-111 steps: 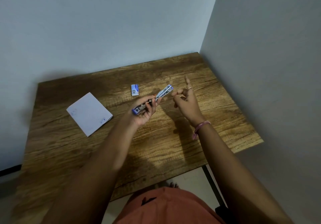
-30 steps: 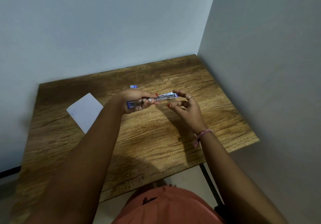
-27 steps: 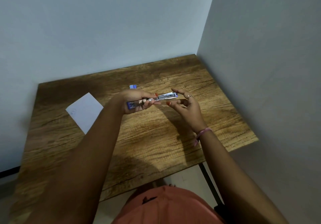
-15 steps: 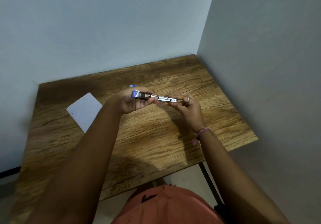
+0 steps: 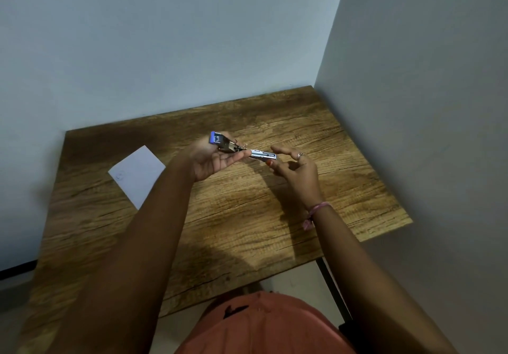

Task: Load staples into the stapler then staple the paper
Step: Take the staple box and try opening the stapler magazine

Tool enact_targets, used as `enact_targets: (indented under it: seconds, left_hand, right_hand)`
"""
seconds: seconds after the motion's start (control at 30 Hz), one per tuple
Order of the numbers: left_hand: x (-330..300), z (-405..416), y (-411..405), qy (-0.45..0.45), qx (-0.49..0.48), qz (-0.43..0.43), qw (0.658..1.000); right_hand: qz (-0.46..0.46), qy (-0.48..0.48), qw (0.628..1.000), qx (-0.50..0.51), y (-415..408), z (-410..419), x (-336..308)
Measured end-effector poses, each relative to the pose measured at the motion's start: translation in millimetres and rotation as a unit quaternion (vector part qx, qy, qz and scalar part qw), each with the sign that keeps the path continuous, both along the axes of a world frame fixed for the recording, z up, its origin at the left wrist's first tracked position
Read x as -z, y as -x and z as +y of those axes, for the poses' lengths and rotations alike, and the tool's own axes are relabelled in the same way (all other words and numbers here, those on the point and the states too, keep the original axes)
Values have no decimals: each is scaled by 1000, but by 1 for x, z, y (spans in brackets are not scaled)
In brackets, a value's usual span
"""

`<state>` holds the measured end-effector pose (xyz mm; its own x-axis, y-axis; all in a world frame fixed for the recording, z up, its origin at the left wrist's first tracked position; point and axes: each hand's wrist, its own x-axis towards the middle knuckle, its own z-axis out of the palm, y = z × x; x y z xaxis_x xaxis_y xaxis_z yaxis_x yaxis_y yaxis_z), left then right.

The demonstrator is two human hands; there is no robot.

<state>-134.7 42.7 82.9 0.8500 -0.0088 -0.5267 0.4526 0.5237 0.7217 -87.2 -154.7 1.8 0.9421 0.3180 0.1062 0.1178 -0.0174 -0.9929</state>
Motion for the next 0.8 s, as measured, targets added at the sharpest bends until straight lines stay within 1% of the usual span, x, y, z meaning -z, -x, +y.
enact_targets:
  seconds: [0.13,0.27,0.33,0.37,0.43,0.53,0.6,0.7,0.77,0.8]
  left_hand:
    - [4,2,0,14,-19,1,1000]
    - [12,4,3,100,-51,-10,994]
    - [17,4,6,93,-38,-16,995]
    - [19,4,8,61,-23,-25,998]
    - [22,2,10,-46,18,-60,997]
    - [25,-7,12,-186,47,-129,973]
    - [28,-13,13,-254,23,-175,951]
    - [33,-19,13,-322,-28,-235,917]
    - [36,-22,11,-376,-46,-241,893]
    - [37,-23,10,-390,-54,-237,888]
  right_hand:
    - [17,-1,1000,-8,0,1,-2]
    - [23,-18,1000,-11,-2,0,-4]
    - [23,-20,999,-12,-3,-1,-5]
    - [26,-20,999,-10,-3,-1,-7]
    - [40,-25,999,-7,-3,-2,-10]
    - [52,-36,998,-16,-5,-2,-10]
    - [60,-47,997,-24,-5,-1,-10]
    - [71,-61,995,-27,-3,0,-10]
    - [64,-59,996,-20,-1,-1,-11]
    - [59,-54,997,-16,-1,-2,-11]
